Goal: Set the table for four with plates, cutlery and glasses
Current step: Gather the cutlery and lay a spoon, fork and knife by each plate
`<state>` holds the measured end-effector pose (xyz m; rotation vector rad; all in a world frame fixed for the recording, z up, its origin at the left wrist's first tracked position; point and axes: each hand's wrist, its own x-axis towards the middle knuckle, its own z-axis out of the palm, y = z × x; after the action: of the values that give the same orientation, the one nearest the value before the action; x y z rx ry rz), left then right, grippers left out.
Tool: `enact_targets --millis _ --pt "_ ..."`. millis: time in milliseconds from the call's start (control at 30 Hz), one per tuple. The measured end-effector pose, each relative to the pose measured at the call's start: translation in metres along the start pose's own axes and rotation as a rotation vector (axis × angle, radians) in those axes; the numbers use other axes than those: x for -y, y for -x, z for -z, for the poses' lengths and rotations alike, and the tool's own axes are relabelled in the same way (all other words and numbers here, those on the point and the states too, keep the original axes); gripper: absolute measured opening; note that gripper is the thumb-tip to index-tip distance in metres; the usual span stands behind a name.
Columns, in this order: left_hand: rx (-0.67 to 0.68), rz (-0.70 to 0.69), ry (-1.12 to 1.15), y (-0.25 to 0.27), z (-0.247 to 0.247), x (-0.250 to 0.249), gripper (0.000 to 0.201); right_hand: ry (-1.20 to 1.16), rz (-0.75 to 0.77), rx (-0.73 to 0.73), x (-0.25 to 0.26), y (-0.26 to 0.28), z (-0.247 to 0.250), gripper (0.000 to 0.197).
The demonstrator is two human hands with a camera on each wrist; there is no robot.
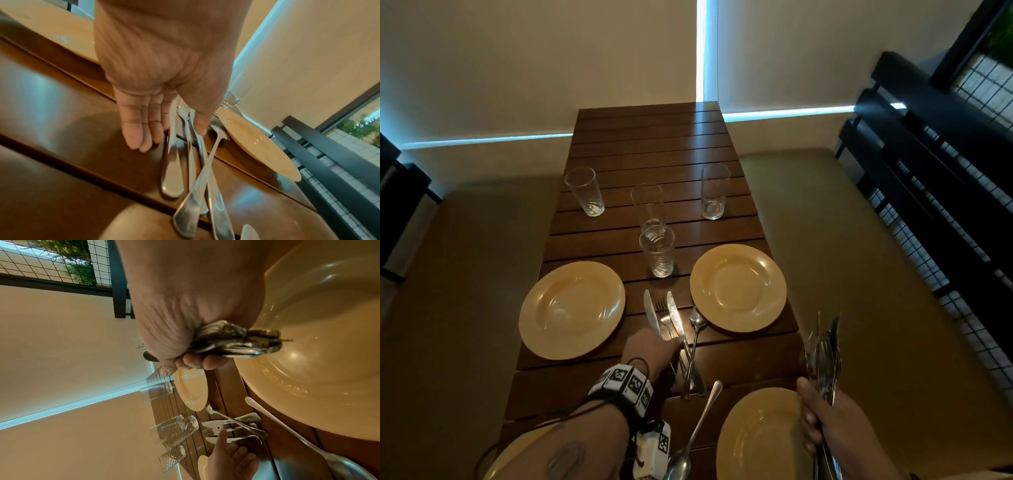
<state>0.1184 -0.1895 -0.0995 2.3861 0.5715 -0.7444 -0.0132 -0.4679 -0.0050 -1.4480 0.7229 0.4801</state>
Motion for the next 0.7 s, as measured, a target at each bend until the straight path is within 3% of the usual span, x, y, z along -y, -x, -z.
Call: enact_targets --millis 100,267,367,567,700 --pt "-0.023 -0.015 -0.072 -0.004 -0.002 -0.01 0.047 -0.006 0.003 -0.01 0.003 -0.001 0.002 0.032" --pt "-0.001 -0.021 -0.114 -0.009 -0.004 -0.022 0.028 -0.072 0.005 -0.005 0.006 -0.005 0.007 0.017" --pt "-0.005 0.009 -0.15 -0.009 -0.009 -0.028 0.039 -0.091 -0.006 -0.011 0.005 -0.007 0.01 0.017" --pt "0.008 0.088 -0.258 -0.016 -0.005 -0.031 0.017 -0.081 -0.009 -0.022 0.005 -0.007 0.012 0.021" --pt "0.003 0.084 -0.296 -0.015 -0.002 -0.026 0.016 -0.059 -0.01 0.005 0.007 -0.004 0.009 0.023"
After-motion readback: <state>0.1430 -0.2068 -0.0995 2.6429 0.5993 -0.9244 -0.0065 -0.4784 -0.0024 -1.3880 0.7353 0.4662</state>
